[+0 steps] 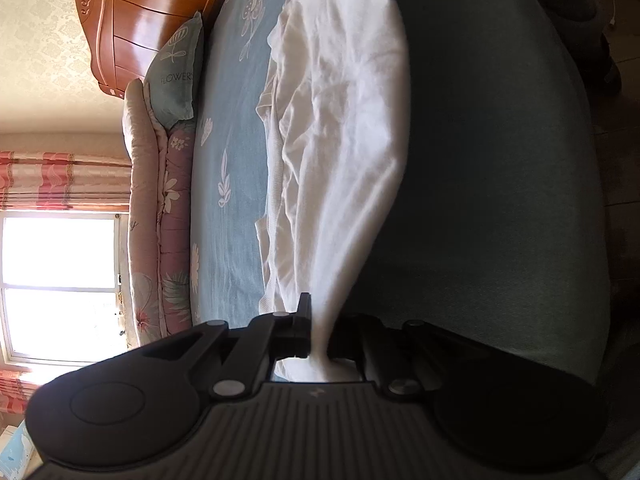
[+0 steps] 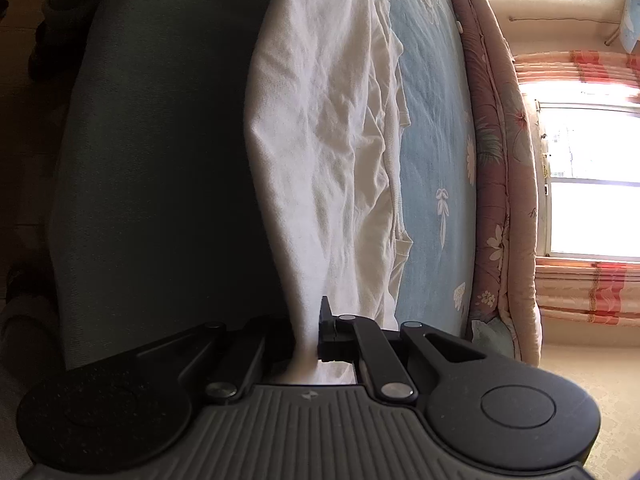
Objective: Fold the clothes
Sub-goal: 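Open both grippers and raise them away from the sweatshirt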
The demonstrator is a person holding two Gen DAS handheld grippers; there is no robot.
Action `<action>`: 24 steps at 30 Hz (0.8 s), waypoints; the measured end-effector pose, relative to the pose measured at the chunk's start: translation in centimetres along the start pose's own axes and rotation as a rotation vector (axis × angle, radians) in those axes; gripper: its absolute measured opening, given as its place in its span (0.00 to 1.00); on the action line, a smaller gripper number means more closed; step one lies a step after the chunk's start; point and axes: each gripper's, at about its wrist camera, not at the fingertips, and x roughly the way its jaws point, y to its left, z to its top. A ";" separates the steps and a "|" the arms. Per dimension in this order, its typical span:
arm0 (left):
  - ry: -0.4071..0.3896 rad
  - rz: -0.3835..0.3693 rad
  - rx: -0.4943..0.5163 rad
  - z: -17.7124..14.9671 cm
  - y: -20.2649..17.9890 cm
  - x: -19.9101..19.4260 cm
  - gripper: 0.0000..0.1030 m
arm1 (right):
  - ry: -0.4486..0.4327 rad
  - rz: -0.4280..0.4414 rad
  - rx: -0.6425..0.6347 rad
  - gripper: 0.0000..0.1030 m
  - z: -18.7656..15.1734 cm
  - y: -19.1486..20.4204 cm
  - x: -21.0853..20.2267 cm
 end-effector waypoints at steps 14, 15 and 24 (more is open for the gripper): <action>-0.028 -0.376 -0.256 -4.8 2.8 -4.7 0.12 | 0.032 0.227 0.143 0.47 -4.9 -0.3 -4.4; -0.032 -0.383 -0.339 -5.3 4.4 -4.8 0.12 | 0.029 0.236 0.193 0.48 -5.6 -1.3 -4.8; -0.016 -0.500 -0.934 -6.4 8.6 0.8 0.39 | -0.097 0.363 0.858 0.54 -7.8 -6.4 -3.7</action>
